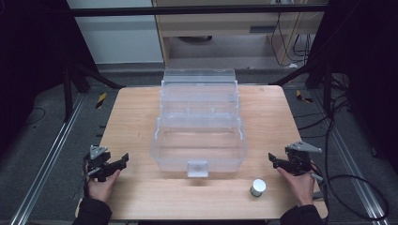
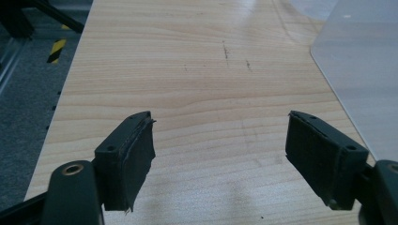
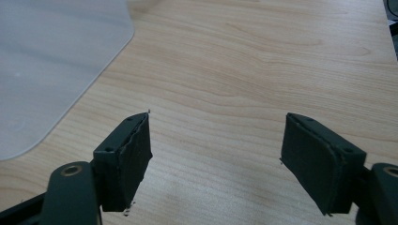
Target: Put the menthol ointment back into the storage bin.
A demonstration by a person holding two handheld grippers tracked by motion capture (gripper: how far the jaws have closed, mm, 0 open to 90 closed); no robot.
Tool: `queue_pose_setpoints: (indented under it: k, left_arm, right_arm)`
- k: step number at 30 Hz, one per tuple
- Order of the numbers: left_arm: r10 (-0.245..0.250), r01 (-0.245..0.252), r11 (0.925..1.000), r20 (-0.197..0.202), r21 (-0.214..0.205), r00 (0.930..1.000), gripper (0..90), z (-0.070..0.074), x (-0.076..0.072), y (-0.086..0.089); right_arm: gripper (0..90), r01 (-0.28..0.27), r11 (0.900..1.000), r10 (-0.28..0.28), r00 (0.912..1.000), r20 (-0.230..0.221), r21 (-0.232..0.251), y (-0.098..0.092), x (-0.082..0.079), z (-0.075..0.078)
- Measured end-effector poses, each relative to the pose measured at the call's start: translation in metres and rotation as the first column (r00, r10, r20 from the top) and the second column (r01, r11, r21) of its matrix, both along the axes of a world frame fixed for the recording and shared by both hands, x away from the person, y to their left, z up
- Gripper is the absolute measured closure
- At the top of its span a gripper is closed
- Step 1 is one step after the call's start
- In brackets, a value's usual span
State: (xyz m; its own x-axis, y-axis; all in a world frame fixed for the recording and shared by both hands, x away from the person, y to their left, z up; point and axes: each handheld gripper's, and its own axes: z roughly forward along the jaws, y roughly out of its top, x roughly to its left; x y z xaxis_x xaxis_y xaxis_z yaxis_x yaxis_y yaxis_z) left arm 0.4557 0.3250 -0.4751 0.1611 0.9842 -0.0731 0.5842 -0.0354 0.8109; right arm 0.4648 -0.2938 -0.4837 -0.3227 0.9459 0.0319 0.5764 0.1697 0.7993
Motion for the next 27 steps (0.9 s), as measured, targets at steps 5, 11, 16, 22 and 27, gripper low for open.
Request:
queue_pose_setpoints:
  k: [5,11,16,22,27]
  left_arm:
    - [-0.010,0.010,0.9997,-0.020,0.020,0.9997,23.6,-0.003,0.002,-0.003]
    - [-0.012,0.013,0.9991,-0.034,0.040,0.9994,24.8,-0.006,0.004,-0.002]
    - [-0.012,0.015,0.9986,-0.048,0.051,0.9988,24.5,-0.008,0.005,-0.002]
    - [-0.012,0.015,0.9984,-0.047,0.055,0.9988,24.5,-0.007,0.005,-0.003]
    - [-0.019,0.022,0.9978,-0.052,0.063,0.9984,24.5,-0.008,0.006,-0.003]
  right_arm:
    - [24.7,-0.027,0.9991,0.026,0.9996,-0.008,-0.034,0.002,-0.002,0.007]
    - [28.6,-0.097,0.9941,0.096,0.9947,-0.038,-0.047,0.009,-0.004,0.035]
    - [28.6,-0.175,0.9834,0.172,0.9832,-0.063,-0.049,0.017,-0.007,0.059]
    - [28.6,-0.274,0.9581,0.262,0.9561,-0.131,-0.083,0.029,-0.010,0.077]
    - [27.5,-0.348,0.9303,0.323,0.9280,-0.185,-0.118,0.038,-0.012,0.088]
